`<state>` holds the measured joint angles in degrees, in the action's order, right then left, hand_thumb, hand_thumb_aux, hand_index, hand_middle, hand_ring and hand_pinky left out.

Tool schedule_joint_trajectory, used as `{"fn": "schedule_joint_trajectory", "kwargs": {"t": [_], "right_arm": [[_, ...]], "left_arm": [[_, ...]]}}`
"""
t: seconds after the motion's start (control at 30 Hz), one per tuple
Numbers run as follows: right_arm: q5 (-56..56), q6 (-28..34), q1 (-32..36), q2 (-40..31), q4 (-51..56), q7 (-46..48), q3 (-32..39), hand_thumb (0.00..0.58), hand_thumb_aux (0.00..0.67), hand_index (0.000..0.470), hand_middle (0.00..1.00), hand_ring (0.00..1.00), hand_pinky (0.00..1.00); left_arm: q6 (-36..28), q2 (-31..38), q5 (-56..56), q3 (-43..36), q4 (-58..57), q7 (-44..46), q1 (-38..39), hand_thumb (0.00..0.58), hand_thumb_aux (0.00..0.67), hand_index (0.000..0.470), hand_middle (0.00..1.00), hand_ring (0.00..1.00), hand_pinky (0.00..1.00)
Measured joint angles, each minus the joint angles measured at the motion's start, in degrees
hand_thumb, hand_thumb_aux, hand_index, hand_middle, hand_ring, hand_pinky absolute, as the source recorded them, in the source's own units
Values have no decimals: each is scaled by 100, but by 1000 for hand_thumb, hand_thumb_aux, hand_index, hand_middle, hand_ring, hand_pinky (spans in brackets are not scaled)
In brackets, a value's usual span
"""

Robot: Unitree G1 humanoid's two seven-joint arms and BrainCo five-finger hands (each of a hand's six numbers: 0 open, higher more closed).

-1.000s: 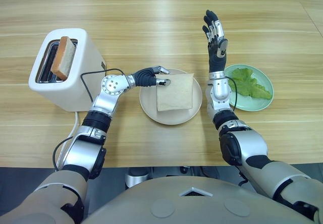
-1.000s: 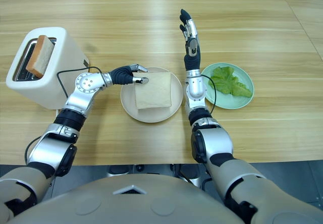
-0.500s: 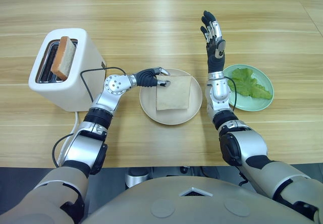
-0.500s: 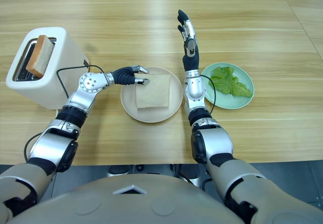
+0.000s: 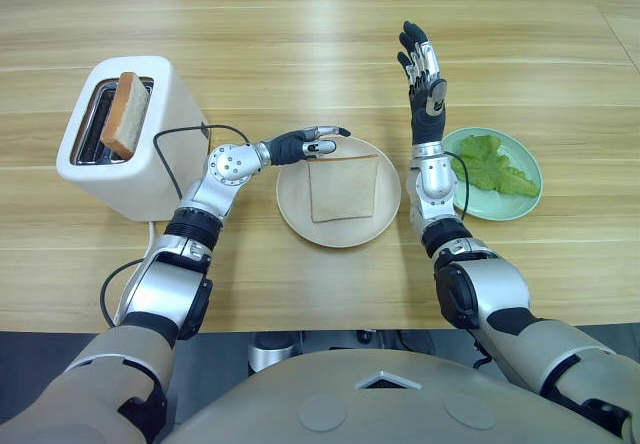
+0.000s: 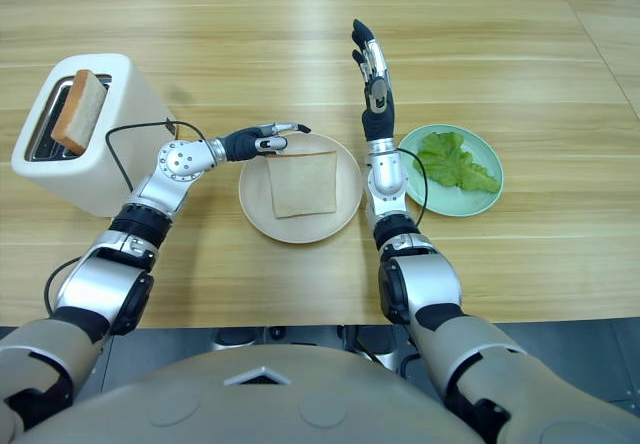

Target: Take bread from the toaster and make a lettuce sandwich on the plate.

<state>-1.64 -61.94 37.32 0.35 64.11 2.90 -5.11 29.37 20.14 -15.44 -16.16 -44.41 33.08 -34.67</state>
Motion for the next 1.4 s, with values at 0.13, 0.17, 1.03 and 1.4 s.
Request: {"fn": "schedule_joint_trajectory", "kwargs": {"t": [0.13, 0.17, 1.03, 1.4], "right_arm": [[-3, 0, 0, 4, 0, 0, 2, 0, 0, 0, 0, 0, 0], [-3, 0, -1, 3, 0, 0, 2, 0, 0, 0, 0, 0, 0], [-2555, 31, -702, -2771, -1575, -2177, -252, 0, 0, 0, 0, 0, 0], [-4660, 2090, -850, -4539, 279, -4356, 1368, 0, 0, 0, 0, 0, 0]], "left_arm": [[19, 493, -1201, -316, 27, -1349, -348, 0, 0, 0, 1000, 1000, 1000], [-65, 686, -1609, -386, 39, -1805, -490, 0, 0, 0, 1000, 1000, 1000], [-1807, -20, -188, 1292, 4883, -3783, 1681, 0, 0, 0, 0, 0, 0], [-1864, -386, 355, 1570, 5087, -3457, 2350, 0, 0, 0, 0, 0, 0]]}}
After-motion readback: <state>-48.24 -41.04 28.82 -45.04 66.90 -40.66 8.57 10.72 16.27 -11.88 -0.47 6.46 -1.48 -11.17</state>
